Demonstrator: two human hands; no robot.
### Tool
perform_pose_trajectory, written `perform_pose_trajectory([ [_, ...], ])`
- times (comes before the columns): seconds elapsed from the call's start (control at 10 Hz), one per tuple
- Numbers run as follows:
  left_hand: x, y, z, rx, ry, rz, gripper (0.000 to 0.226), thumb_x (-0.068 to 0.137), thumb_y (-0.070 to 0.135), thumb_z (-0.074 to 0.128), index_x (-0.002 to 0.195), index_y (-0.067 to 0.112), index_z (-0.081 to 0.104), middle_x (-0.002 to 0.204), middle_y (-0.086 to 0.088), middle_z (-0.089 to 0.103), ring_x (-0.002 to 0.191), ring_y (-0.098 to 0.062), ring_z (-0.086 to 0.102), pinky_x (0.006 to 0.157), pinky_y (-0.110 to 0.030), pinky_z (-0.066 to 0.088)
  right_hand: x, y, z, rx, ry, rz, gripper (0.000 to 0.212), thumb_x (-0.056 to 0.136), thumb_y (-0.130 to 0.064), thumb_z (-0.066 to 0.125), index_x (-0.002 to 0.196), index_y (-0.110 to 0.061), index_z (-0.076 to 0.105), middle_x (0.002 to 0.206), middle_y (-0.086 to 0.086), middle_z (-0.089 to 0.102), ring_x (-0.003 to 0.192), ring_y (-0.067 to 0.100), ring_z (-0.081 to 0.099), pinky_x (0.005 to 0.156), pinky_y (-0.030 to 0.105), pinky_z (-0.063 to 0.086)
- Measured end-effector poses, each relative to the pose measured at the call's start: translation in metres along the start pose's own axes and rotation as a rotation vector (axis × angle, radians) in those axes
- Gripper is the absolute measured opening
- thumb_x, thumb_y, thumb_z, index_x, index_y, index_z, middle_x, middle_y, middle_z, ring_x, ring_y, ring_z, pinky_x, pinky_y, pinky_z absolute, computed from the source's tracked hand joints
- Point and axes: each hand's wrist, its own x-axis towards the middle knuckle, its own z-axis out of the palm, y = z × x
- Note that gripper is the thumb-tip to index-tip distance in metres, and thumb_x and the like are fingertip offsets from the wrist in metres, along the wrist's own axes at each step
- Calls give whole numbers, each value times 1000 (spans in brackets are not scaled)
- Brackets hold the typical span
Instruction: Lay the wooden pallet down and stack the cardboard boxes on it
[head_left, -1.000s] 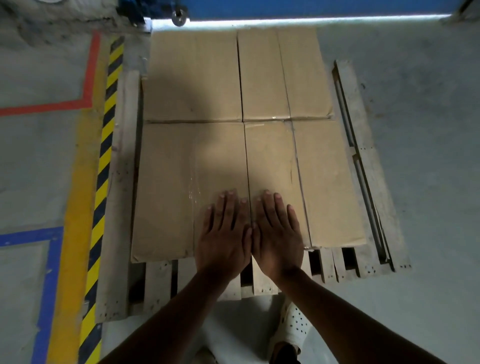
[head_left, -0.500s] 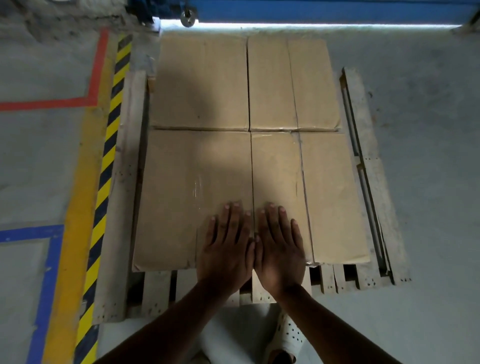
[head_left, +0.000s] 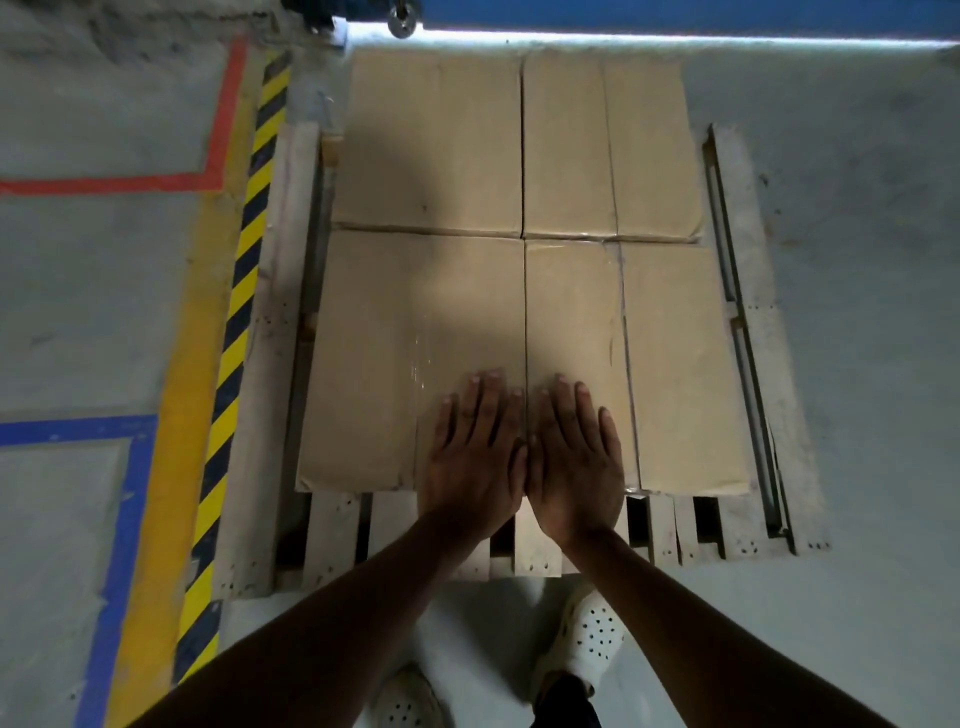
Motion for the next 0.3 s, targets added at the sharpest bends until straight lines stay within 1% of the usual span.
perform_pose_trajectory([
  [0.1,-2,-2,-1,-5,-29,0,61,103,42,21,156,12,23,165,-15,12,153,-32,5,122,-51,15,0,1,-3,-13,-60,4,61,103,-46,28,157,-18,21,165,10,21,153,29,15,122,48,23],
  [0.2,-2,-3,-16,-51,-82,-3,61,103,41,21,157,12,18,165,-13,9,153,-30,2,122,-51,15,4,-1,-22,50,-135,-7,65,100,-43,36,157,-16,22,164,13,20,153,31,15,121,51,27],
  [0.3,-5,-3,-46,-102,-111,23,63,101,40,17,158,13,10,165,-11,6,153,-29,1,123,-52,13,1,-5,-55,123,-133,-42,68,98,-34,46,156,-10,22,162,19,24,150,35,22,118,51,33],
])
